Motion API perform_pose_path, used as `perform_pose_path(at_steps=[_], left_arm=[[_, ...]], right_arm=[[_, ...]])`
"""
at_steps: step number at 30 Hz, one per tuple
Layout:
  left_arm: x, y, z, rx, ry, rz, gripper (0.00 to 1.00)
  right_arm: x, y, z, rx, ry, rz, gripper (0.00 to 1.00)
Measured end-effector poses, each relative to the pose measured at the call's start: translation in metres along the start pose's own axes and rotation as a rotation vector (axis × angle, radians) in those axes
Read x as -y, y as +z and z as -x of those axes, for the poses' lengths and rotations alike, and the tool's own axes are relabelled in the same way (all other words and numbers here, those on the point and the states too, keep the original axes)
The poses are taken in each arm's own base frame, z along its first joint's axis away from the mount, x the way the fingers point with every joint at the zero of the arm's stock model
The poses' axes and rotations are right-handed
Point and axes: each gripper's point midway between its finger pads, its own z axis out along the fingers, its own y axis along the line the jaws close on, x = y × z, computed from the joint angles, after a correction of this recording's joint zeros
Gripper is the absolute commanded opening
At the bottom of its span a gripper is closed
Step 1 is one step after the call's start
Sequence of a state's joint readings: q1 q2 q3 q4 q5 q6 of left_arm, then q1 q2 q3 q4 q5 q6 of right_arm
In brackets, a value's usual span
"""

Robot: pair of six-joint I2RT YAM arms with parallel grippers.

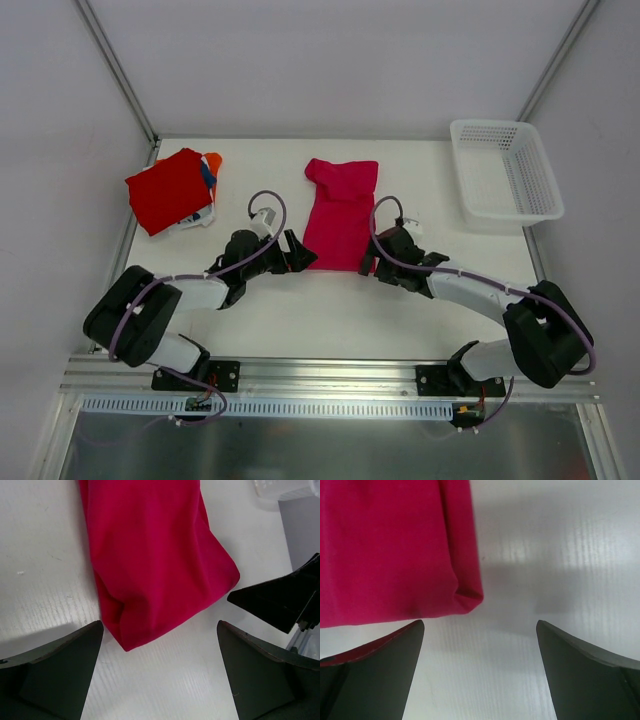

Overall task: Fold and stack the t-shirts
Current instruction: Grab one side of the 2/3 rectangular tshirt with both arms

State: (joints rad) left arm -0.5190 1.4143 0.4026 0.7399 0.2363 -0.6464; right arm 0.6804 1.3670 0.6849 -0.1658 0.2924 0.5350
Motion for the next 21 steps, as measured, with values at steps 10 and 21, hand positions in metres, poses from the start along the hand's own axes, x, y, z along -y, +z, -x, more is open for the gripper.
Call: perform_pose_path(at_steps=[10, 21], left_arm=[[-0.002, 0.01, -0.012, -0.006, -0.155, -0.092, 0.99], [0.001, 0.024, -0.025, -0.023, -0.299, -0.196, 0.99]], right_arm=[[-0.021, 0.007, 0.003, 0.014, 0.097, 0.126, 0.99], [-0.039, 0.033, 0.019, 0.078, 0.172, 0.184, 0.94]])
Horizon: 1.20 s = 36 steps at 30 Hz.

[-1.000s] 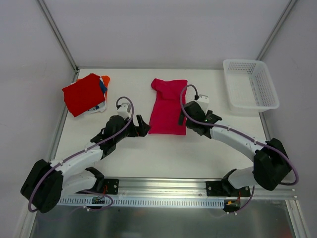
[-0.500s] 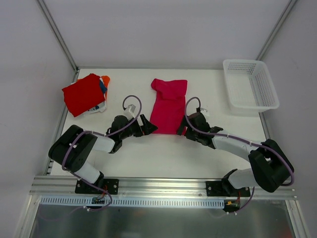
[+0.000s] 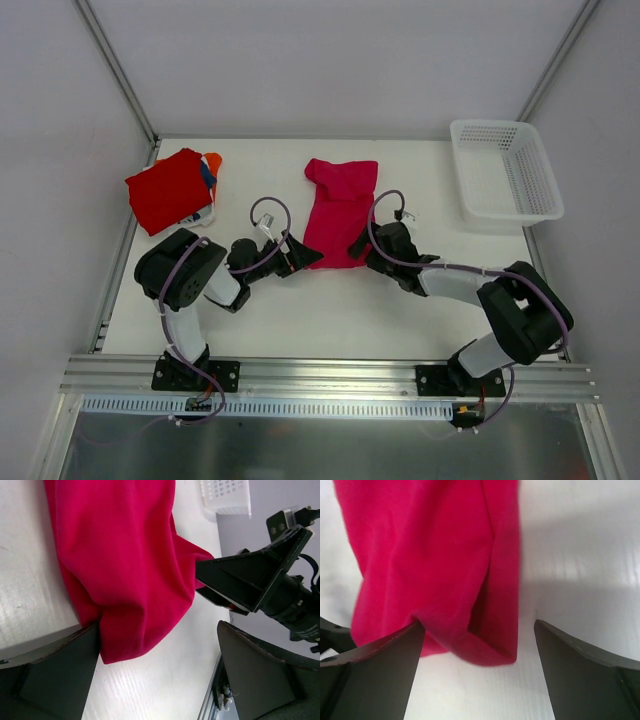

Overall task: Fold and stack the t-shirts
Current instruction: Grab one side of the 2/3 rectangular tshirt with both arms

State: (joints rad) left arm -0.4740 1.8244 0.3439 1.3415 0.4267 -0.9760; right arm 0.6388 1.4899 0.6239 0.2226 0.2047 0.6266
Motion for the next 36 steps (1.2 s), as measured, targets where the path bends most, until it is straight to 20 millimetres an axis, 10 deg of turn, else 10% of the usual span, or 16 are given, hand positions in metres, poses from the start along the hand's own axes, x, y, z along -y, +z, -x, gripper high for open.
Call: perform_pose_path(at_steps=[14, 20, 36], left_arm=[[0.006, 0.008, 0.001, -0.009, -0.045, -0.061, 0.99], [0.006, 0.009, 0.0, -0.008, -0.055, -0.065, 0.99], [0.005, 0.0, -0.006, -0.013, -0.072, -0.059, 0.98]], right_arm=[[-0.017, 0.023, 0.002, 0.037, 0.094, 0.086, 0.49], [-0.004, 0.02, -0.01, 0.012, 0.11, 0.064, 0.0], [0.015, -0.016, -0.036, -0.03, 0.016, -0.051, 0.01]])
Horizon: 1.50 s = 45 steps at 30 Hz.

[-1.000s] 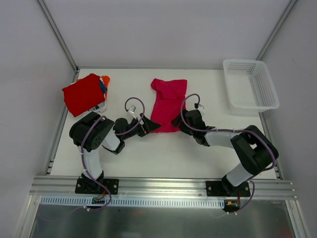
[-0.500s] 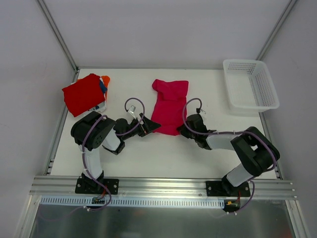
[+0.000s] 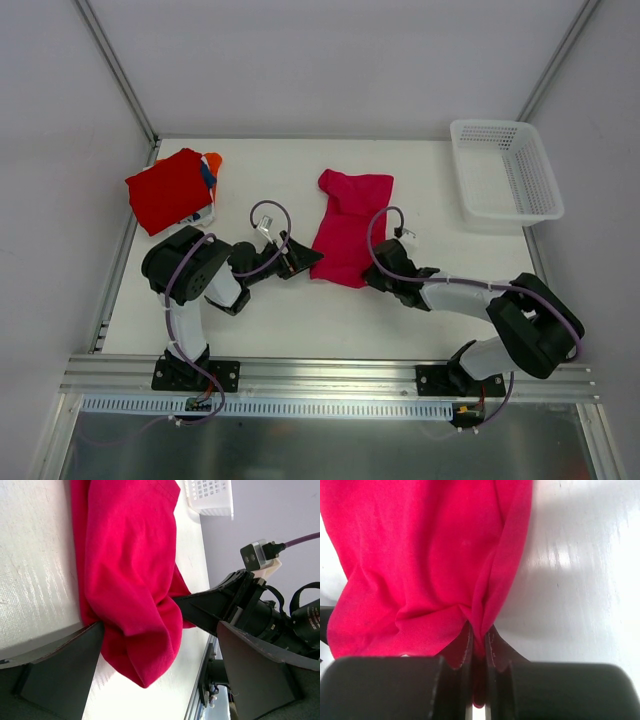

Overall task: Fold and stack the t-shirts
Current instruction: Grab one side of the 2/3 rectangular tshirt with both arms, then fold the long partially folded tshirt into a neat square

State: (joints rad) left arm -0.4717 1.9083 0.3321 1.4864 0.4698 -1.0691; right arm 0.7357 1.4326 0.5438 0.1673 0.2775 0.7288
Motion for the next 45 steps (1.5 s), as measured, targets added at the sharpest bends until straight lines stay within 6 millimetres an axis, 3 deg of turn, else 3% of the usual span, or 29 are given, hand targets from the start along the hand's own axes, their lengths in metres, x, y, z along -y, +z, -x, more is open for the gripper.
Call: perform_pose_path(at_steps=[4, 13, 16, 17, 20, 21, 28, 33, 40, 45], left_arm=[[0.002, 0.002, -0.001, -0.006, 0.001, -0.006, 0.95], [0.017, 0.023, -0.025, -0.105, 0.047, -0.036, 0.92], [0.012, 0.025, -0.03, -0.128, 0.069, 0.003, 0.66], [0.009, 0.026, -0.032, -0.134, 0.073, 0.022, 0.48], [-0.007, 0.024, -0.039, -0.166, 0.073, 0.088, 0.17], [-0.012, 0.023, -0.042, -0.176, 0.067, 0.109, 0.01], [-0.014, 0.022, -0.046, -0.209, 0.076, 0.145, 0.0], [-0.003, 0.009, -0.056, -0.26, 0.135, 0.203, 0.0], [0.048, -0.005, -0.042, -0.262, 0.252, 0.197, 0.02], [0.089, -0.01, -0.021, -0.228, 0.32, 0.171, 0.07]], right_arm=[[0.001, -0.002, -0.002, 0.005, -0.014, -0.013, 0.01], [0.002, -0.004, -0.001, 0.0, -0.034, -0.044, 0.0], [0.003, -0.005, 0.0, 0.0, -0.038, -0.052, 0.01], [0.003, -0.005, 0.0, 0.0, -0.04, -0.054, 0.0], [0.004, -0.004, 0.0, 0.001, -0.041, -0.057, 0.0], [0.004, -0.004, -0.001, 0.001, -0.042, -0.056, 0.01], [0.005, -0.008, -0.002, 0.013, -0.054, -0.073, 0.01], [0.004, -0.036, -0.005, 0.038, -0.095, -0.085, 0.01], [-0.028, -0.084, 0.018, 0.127, -0.13, -0.041, 0.01], [-0.039, -0.097, 0.034, 0.172, -0.136, -0.046, 0.01]])
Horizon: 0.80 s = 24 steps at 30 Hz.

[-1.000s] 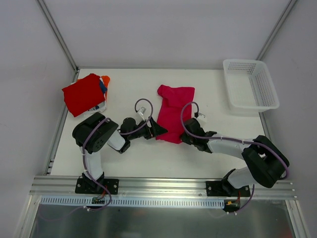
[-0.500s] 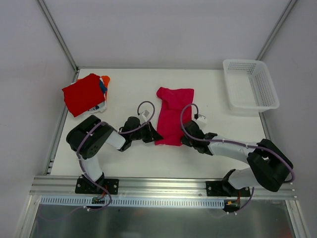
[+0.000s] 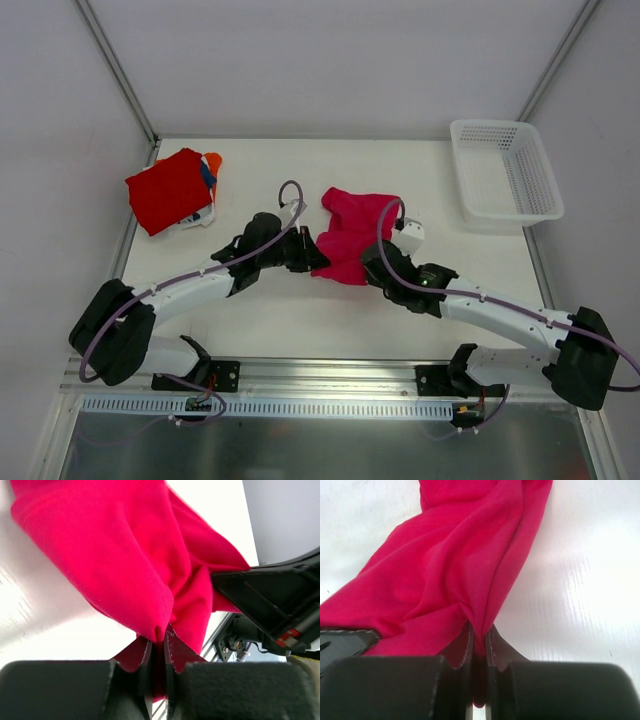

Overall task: Fold and stack the t-shirts
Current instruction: Fold the long partially folded tshirt into a neat square

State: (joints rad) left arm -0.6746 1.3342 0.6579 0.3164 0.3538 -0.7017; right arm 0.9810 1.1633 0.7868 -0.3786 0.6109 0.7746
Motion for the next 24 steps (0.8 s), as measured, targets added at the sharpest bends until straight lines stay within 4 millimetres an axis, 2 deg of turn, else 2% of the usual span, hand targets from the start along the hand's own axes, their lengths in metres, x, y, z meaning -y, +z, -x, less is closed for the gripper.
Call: perform_pose_path(at_steps=[4, 8, 11, 17, 24], left_arm=[[0.013, -0.007, 0.017, 0.017, 0.041, 0.014, 0.08], [0.024, -0.006, 0.035, 0.011, 0.077, 0.027, 0.09], [0.028, 0.004, 0.053, 0.006, 0.094, 0.034, 0.11], [0.023, 0.028, 0.082, -0.017, 0.079, 0.036, 0.12], [0.003, 0.065, 0.104, -0.08, 0.025, 0.013, 0.12]], right_arm=[[-0.002, -0.002, 0.012, 0.032, -0.011, -0.02, 0.0], [-0.009, 0.001, 0.026, 0.057, -0.025, -0.043, 0.01], [-0.01, 0.01, 0.04, 0.072, -0.023, -0.08, 0.0], [-0.006, 0.028, 0.063, 0.082, -0.018, -0.147, 0.01], [0.005, 0.061, 0.086, 0.055, -0.003, -0.229, 0.0]])
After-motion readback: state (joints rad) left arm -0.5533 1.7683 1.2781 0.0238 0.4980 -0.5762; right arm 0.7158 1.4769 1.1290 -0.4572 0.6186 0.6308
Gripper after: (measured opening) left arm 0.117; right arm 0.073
